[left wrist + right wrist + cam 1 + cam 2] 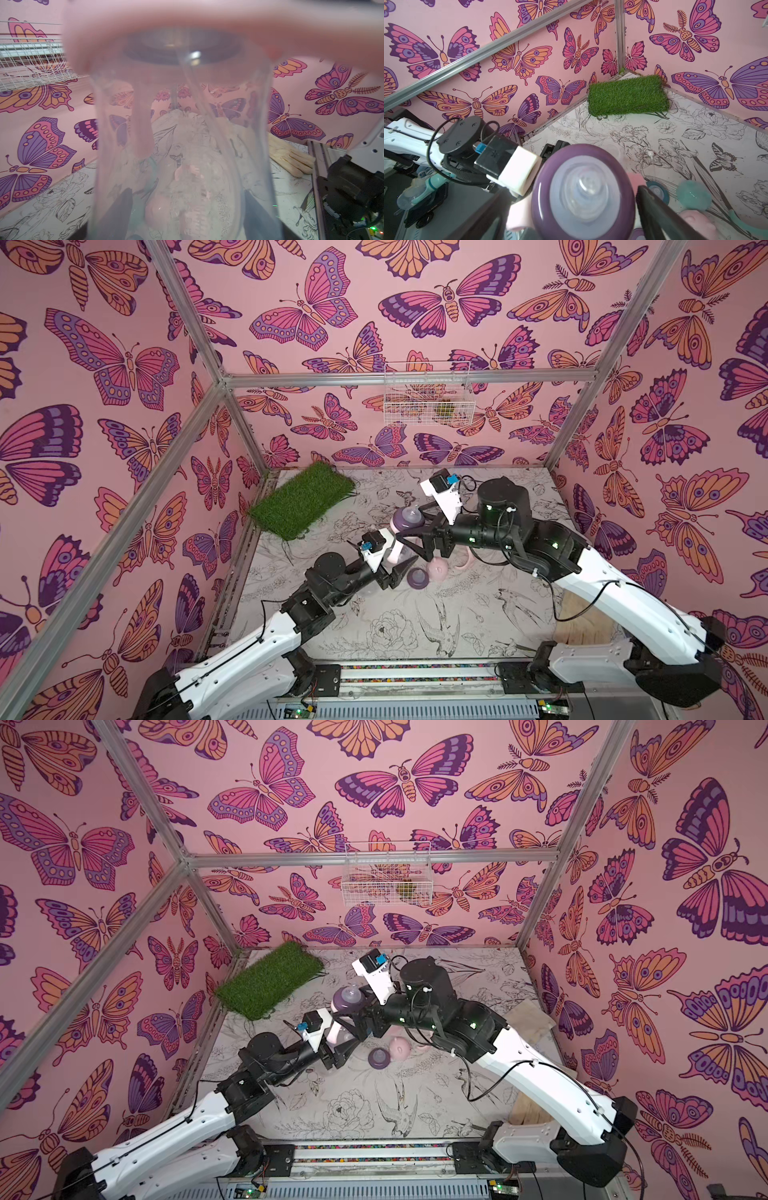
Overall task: Assemble the baby bottles
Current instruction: Screw the nipple onto the baby bottle.
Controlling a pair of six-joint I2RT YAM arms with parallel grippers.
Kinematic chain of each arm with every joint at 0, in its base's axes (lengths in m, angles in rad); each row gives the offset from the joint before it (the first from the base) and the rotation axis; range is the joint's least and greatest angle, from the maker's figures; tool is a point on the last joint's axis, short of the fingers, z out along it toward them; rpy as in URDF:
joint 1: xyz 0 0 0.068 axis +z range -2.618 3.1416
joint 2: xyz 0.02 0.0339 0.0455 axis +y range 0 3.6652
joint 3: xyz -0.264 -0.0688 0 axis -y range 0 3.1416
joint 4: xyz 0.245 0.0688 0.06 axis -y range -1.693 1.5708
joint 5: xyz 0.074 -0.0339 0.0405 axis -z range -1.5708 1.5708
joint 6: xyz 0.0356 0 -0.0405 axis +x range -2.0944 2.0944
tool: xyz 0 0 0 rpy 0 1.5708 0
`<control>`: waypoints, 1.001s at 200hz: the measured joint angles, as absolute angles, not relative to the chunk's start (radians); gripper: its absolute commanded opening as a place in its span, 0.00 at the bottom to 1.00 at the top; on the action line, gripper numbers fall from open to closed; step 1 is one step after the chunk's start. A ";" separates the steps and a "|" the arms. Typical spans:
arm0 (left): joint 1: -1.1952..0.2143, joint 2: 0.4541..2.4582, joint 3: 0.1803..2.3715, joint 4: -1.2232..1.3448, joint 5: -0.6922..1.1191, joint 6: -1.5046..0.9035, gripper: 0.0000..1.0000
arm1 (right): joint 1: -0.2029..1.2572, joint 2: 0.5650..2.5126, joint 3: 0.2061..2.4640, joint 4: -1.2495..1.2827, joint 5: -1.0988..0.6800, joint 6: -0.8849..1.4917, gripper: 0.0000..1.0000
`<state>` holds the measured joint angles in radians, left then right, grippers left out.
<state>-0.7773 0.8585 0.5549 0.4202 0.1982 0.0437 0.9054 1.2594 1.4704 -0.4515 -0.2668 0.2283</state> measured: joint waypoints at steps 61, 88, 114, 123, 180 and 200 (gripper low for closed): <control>-0.759 0.868 0.555 0.479 0.323 -0.014 0.00 | 0.902 1.251 1.437 -0.372 -0.299 0.230 0.81; -0.752 0.879 0.554 0.499 0.385 -0.039 0.00 | 0.902 1.240 1.422 -0.340 -0.319 0.218 0.69; -0.741 0.888 0.554 0.516 0.430 -0.059 0.00 | 0.899 1.228 1.411 -0.331 -0.323 0.206 0.54; -0.738 0.889 0.553 0.523 0.438 -0.064 0.00 | 0.899 1.227 1.411 -0.327 -0.324 0.205 0.48; -0.724 0.892 0.544 0.553 0.472 -0.093 0.19 | 0.899 1.227 1.409 -0.319 -0.334 0.205 0.27; -0.724 0.892 0.544 0.553 0.472 -0.093 0.69 | 0.899 1.227 1.409 -0.319 -0.331 0.205 0.22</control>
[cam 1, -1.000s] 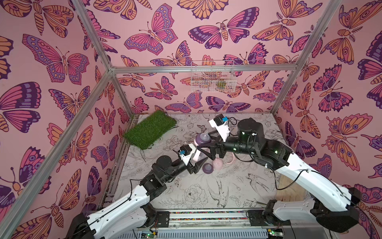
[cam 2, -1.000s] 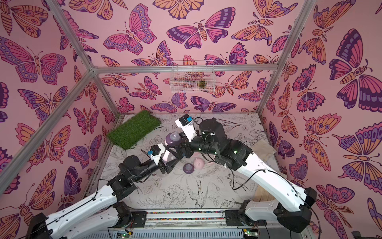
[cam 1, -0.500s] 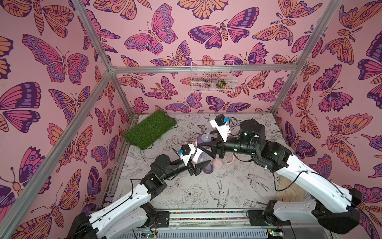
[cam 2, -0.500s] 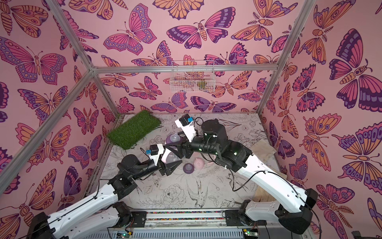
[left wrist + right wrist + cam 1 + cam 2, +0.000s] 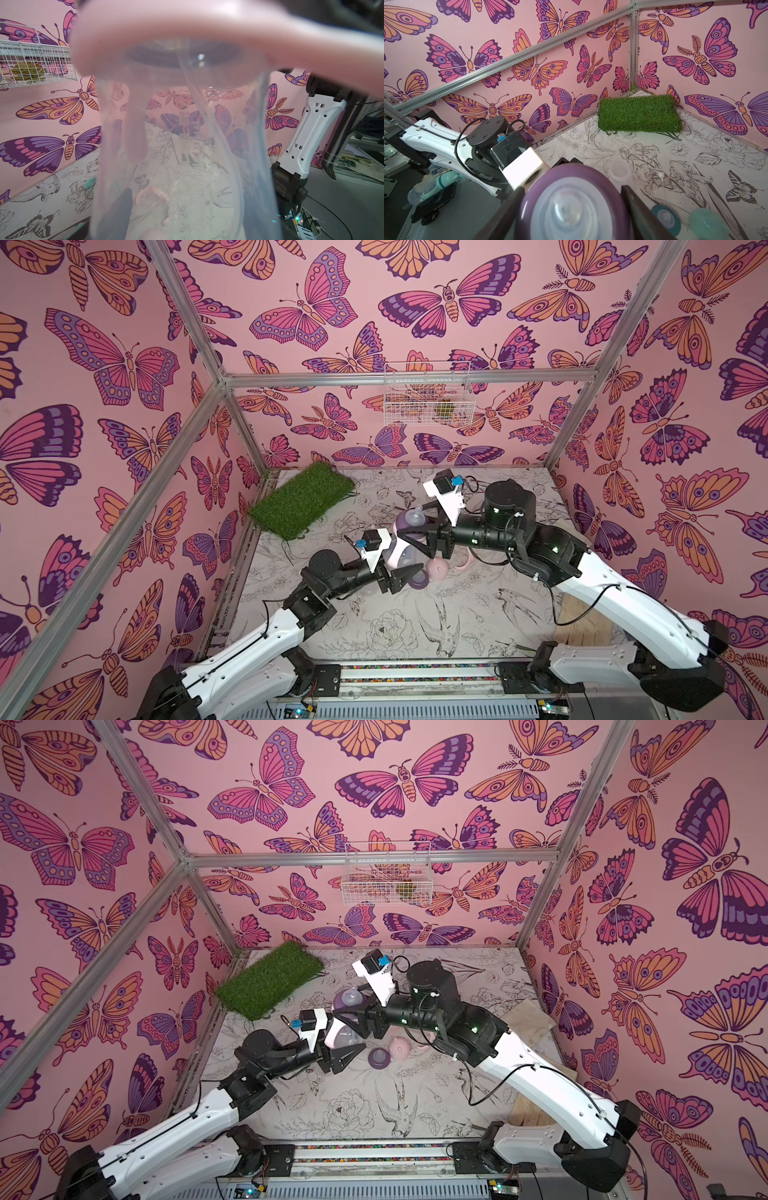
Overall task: Assemble the baby bottles
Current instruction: Screw the nipple onto the baby bottle, then place the baby bottle at the center of the board.
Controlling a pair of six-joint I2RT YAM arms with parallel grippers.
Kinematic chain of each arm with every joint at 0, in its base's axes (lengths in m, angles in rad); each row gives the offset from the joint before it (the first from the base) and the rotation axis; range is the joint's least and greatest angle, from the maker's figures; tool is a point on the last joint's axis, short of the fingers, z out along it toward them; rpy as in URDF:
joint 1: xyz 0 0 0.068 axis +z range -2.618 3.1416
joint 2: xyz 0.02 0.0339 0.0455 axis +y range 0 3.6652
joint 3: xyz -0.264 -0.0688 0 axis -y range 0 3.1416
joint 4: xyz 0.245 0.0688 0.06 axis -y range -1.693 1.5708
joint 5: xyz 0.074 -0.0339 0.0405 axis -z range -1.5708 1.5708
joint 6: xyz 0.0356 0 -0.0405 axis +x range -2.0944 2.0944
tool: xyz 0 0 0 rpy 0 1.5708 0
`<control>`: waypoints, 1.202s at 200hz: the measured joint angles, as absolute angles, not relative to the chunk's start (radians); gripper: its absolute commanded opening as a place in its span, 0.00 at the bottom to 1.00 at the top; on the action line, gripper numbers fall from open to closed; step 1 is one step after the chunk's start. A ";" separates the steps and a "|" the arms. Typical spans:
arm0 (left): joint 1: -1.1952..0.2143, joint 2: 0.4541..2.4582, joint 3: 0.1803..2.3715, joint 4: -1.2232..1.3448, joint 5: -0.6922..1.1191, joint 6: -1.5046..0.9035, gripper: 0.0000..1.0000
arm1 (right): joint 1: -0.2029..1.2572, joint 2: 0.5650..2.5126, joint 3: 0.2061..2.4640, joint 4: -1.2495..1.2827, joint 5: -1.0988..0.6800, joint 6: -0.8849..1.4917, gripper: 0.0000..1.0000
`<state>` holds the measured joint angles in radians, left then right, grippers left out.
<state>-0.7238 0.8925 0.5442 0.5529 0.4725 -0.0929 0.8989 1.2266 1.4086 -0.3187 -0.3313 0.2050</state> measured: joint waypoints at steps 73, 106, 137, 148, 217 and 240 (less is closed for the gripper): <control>-0.714 0.830 0.538 0.432 0.349 -0.067 1.00 | 0.865 1.206 1.369 -0.388 -0.181 0.177 0.00; -0.714 0.821 0.538 0.349 0.279 -0.048 1.00 | 0.811 1.196 1.351 -0.395 -0.148 0.179 0.00; -0.714 0.819 0.538 0.305 0.196 -0.041 1.00 | 0.780 1.194 1.319 -0.389 -0.111 0.175 0.00; -0.714 0.815 0.538 0.294 0.165 -0.038 1.00 | 0.763 1.194 1.297 -0.381 -0.092 0.172 0.00; -0.714 0.780 0.538 0.252 0.047 -0.011 1.00 | 0.652 1.257 1.082 -0.170 0.089 0.115 0.00; -0.714 0.778 0.538 0.252 0.036 -0.002 1.00 | 0.591 1.318 1.046 -0.076 0.116 0.111 0.00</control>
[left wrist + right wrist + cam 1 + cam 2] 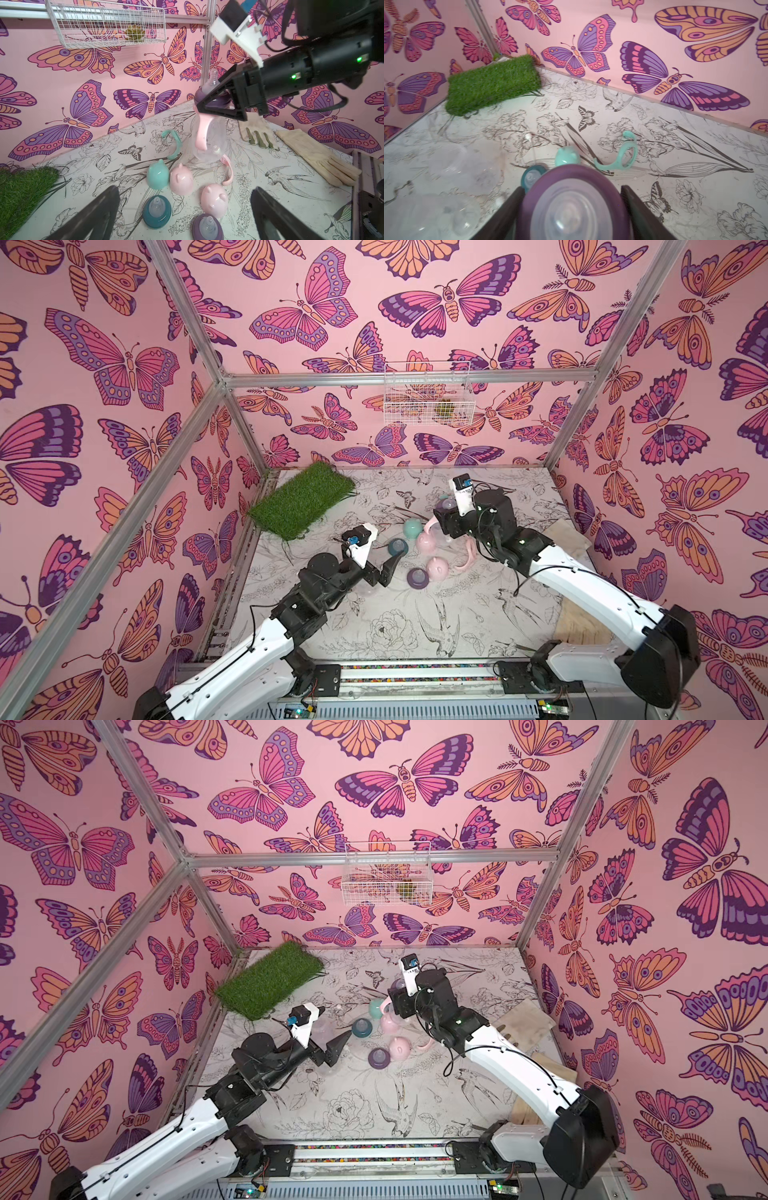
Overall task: Assemble the baby bottles
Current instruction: Place the baby bottle at the center of the board.
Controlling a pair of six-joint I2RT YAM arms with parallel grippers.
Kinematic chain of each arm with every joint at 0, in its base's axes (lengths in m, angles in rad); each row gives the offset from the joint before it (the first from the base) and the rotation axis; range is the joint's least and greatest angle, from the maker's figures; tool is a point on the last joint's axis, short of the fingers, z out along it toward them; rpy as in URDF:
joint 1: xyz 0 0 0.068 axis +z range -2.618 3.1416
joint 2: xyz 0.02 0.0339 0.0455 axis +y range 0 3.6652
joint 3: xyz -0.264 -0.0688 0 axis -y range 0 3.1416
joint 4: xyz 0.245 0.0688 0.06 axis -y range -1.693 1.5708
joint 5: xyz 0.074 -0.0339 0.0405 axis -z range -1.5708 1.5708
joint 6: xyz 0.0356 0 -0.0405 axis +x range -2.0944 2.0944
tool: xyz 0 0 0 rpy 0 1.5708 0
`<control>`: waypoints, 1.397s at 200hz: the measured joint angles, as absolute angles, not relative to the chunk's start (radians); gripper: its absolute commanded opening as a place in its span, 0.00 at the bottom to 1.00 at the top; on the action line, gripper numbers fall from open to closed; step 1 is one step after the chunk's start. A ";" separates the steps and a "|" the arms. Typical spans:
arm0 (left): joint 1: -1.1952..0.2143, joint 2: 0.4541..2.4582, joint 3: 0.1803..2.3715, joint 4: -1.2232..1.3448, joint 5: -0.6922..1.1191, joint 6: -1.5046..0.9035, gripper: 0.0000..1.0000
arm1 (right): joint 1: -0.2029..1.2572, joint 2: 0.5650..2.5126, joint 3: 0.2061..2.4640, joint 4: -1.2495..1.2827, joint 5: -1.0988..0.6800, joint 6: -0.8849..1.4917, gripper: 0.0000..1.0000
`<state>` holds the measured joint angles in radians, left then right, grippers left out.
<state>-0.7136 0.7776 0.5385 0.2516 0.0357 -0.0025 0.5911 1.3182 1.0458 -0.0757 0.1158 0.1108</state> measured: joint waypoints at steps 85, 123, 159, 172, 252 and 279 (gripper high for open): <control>-0.714 0.774 0.538 0.237 0.029 0.025 1.00 | 0.403 1.523 1.042 0.175 0.168 0.095 0.00; -0.714 0.785 0.538 0.236 0.030 0.037 1.00 | 0.338 1.592 1.042 0.246 0.188 0.077 0.00; -0.714 0.807 0.538 0.236 0.030 0.042 1.00 | 0.303 1.679 1.042 0.315 0.183 0.078 0.00; -0.714 0.810 0.538 0.236 0.030 0.044 1.00 | 0.294 1.705 1.042 0.338 0.179 0.081 0.00; -0.714 0.821 0.538 0.236 0.030 0.049 1.00 | 0.246 1.782 1.042 0.401 0.138 0.108 0.04; -0.714 0.835 0.538 0.236 0.030 0.052 1.00 | 0.246 1.792 1.042 0.400 0.132 0.109 0.07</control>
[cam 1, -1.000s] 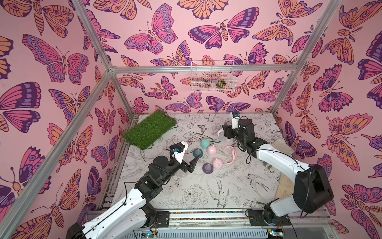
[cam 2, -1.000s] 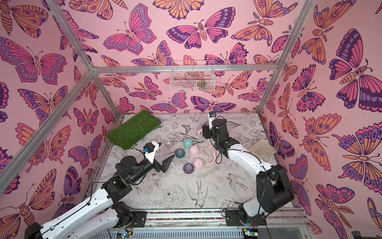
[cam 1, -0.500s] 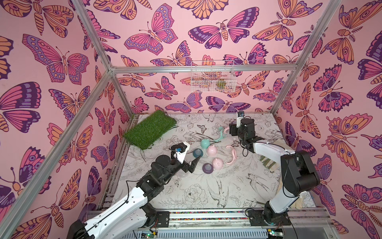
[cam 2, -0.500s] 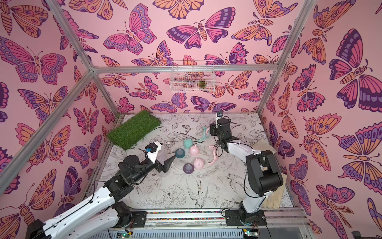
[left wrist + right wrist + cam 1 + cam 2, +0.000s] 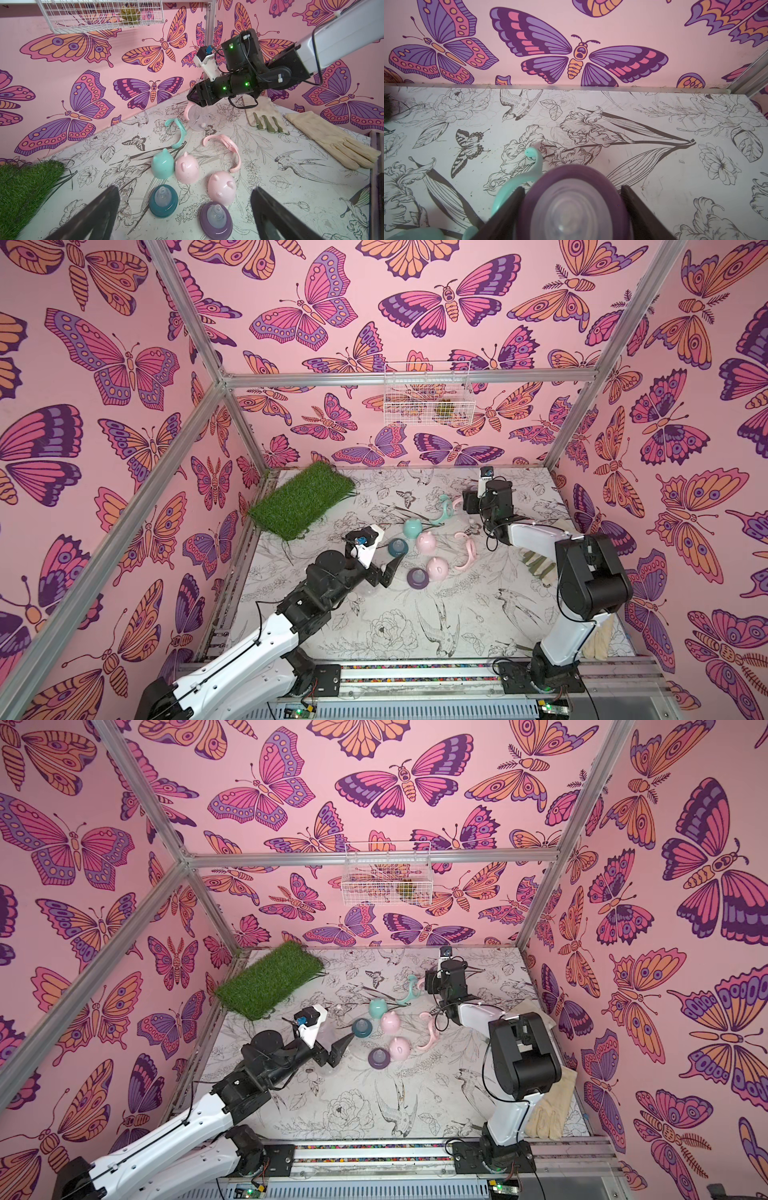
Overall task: Assemble the baby bottles
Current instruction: Place the baby bottle at the center of the board.
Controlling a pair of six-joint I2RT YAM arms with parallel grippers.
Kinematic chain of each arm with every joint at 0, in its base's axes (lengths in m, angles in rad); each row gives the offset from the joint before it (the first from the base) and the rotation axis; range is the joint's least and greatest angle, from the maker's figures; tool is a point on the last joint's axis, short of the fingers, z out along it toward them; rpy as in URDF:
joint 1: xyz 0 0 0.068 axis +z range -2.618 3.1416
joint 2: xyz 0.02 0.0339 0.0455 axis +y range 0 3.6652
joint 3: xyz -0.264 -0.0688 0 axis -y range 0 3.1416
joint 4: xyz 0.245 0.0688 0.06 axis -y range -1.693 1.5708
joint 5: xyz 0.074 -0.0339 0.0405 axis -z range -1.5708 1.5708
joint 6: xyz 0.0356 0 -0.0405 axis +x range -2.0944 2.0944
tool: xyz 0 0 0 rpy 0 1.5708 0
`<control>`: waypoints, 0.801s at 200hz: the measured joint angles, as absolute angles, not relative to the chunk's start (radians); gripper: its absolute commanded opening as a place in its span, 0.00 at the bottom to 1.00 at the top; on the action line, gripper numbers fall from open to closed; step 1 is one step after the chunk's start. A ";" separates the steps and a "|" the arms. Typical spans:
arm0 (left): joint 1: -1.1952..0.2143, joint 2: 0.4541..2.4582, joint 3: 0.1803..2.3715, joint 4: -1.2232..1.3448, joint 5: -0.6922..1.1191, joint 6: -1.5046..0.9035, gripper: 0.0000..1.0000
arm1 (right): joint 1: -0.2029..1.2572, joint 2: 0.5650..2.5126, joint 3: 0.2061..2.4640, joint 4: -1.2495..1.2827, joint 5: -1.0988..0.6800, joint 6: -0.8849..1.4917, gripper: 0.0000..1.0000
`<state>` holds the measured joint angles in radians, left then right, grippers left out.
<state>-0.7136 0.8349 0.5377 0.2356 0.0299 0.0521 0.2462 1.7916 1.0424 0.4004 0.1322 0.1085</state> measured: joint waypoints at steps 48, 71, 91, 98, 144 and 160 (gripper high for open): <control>-0.714 0.836 0.538 0.236 0.034 0.052 1.00 | 0.246 1.792 1.033 0.410 0.123 0.107 0.23; -0.714 0.836 0.538 0.236 0.038 0.052 1.00 | 0.246 1.792 1.029 0.417 0.118 0.104 0.37; -0.714 0.836 0.538 0.236 0.045 0.052 1.00 | 0.246 1.789 1.023 0.423 0.111 0.099 0.52; -0.714 0.836 0.537 0.236 0.049 0.052 1.00 | 0.246 1.785 1.019 0.424 0.109 0.098 0.54; -0.714 0.836 0.526 0.237 0.060 0.052 1.00 | 0.246 1.750 0.978 0.425 0.088 0.096 0.70; -0.714 0.836 0.525 0.237 0.061 0.052 1.00 | 0.246 1.735 0.964 0.422 0.084 0.096 0.77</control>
<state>-0.7136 0.8360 0.5255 0.2371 0.0608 0.0525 0.2462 1.7351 0.9642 0.4225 0.0837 0.0959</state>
